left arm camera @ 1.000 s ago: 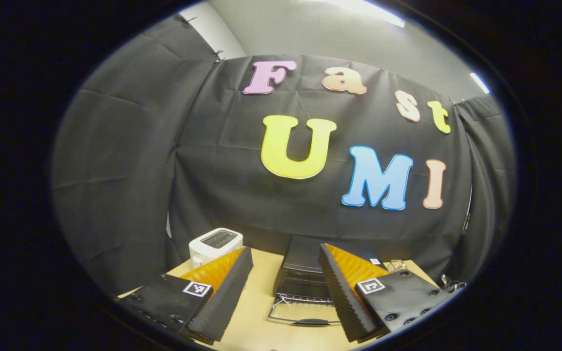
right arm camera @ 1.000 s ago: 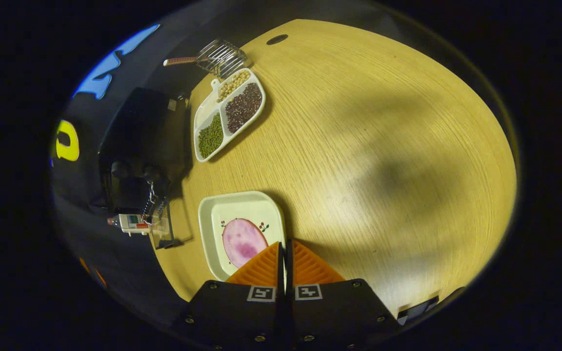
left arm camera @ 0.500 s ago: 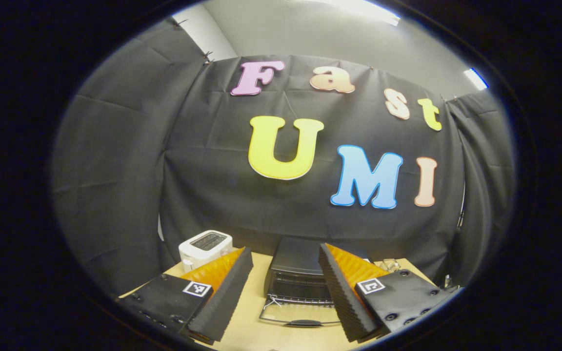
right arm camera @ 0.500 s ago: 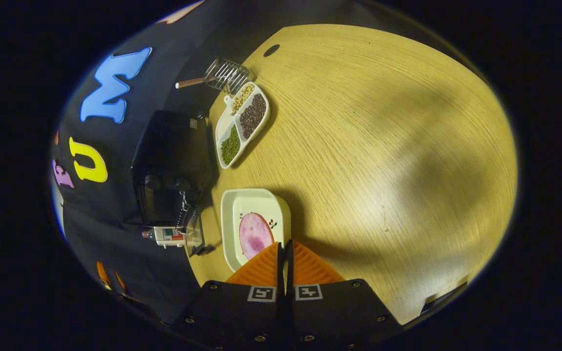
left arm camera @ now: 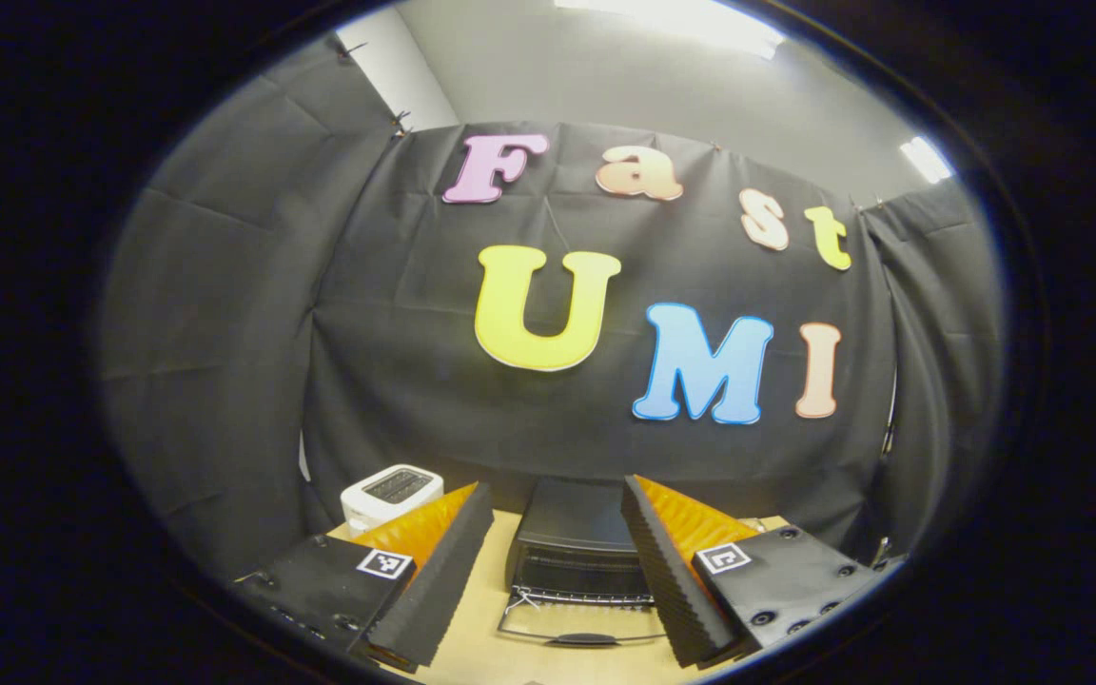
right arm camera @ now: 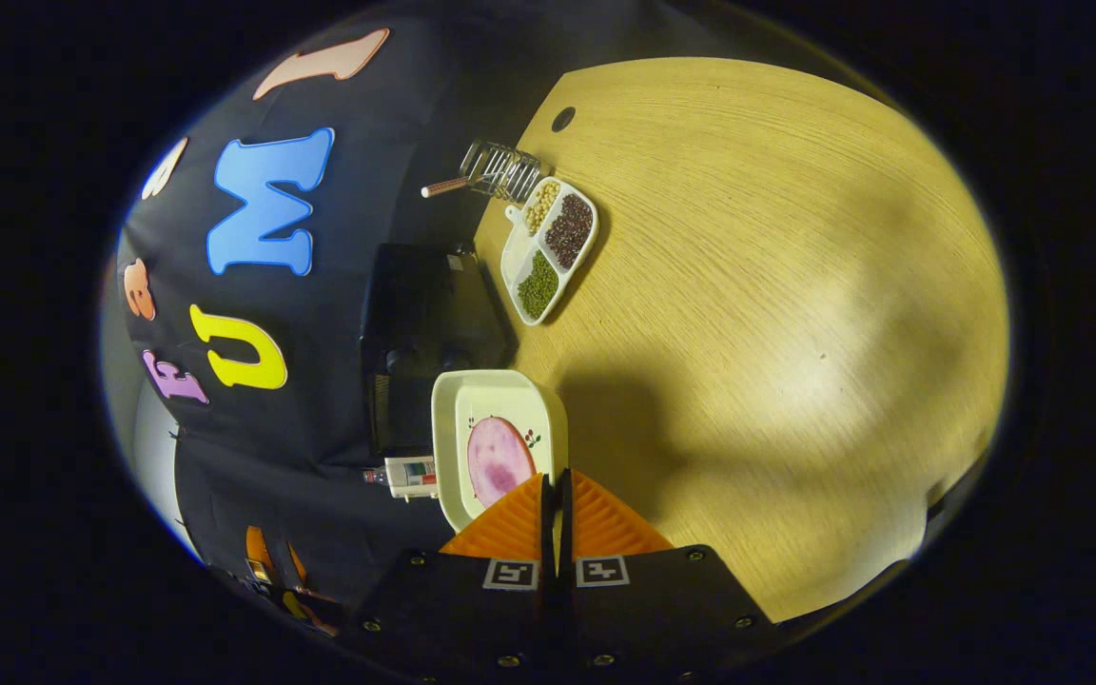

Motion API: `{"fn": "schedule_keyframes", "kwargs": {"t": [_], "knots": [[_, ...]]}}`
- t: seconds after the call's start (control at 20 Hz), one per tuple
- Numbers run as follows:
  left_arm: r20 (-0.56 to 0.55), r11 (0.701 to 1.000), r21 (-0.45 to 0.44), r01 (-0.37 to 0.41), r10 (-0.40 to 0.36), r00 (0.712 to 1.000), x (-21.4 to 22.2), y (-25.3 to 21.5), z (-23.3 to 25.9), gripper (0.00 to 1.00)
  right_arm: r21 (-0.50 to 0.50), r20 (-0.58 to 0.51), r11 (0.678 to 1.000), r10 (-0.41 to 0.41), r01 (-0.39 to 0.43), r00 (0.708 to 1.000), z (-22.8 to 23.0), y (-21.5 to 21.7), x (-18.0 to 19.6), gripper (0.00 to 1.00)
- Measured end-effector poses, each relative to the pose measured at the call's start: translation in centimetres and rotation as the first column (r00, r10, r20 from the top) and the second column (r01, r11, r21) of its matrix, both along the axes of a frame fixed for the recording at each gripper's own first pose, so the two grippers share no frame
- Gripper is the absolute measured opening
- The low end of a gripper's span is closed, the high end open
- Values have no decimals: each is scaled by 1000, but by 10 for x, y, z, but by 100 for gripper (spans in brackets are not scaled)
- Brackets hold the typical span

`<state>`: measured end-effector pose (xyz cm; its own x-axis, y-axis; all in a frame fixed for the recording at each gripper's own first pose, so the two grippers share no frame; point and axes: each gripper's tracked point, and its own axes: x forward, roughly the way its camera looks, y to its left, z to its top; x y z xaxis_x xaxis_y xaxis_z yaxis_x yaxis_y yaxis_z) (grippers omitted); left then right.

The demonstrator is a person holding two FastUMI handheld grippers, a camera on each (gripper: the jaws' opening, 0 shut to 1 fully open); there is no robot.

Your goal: Open the electric oven with the left hand, put the food in, and close the electric oven.

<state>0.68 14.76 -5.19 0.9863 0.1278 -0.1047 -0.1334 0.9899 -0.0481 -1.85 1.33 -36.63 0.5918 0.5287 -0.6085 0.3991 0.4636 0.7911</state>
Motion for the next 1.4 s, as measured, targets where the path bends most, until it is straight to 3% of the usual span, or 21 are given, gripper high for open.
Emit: {"fn": "schedule_keyframes", "kwargs": {"t": [0.55,0.65,0.75,0.95,1.4], "knots": [[103,993,59,107,-112,988,-3,4,47,97,21,56,996,-92,91,994,43,82,5,0],[115,991,59,119,-125,985,-7,13,54,93,20,52,995,-104,103,993,39,97,8,0],[129,990,60,125,-132,983,-11,24,61,97,35,44,993,-110,109,993,34,114,13,0],[133,991,63,118,-125,983,-18,53,65,97,24,21,991,-135,134,991,29,146,24,0],[114,998,23,64,-66,991,-25,118,54,97,0,-19,954,-299,299,954,14,200,83,0]]}}
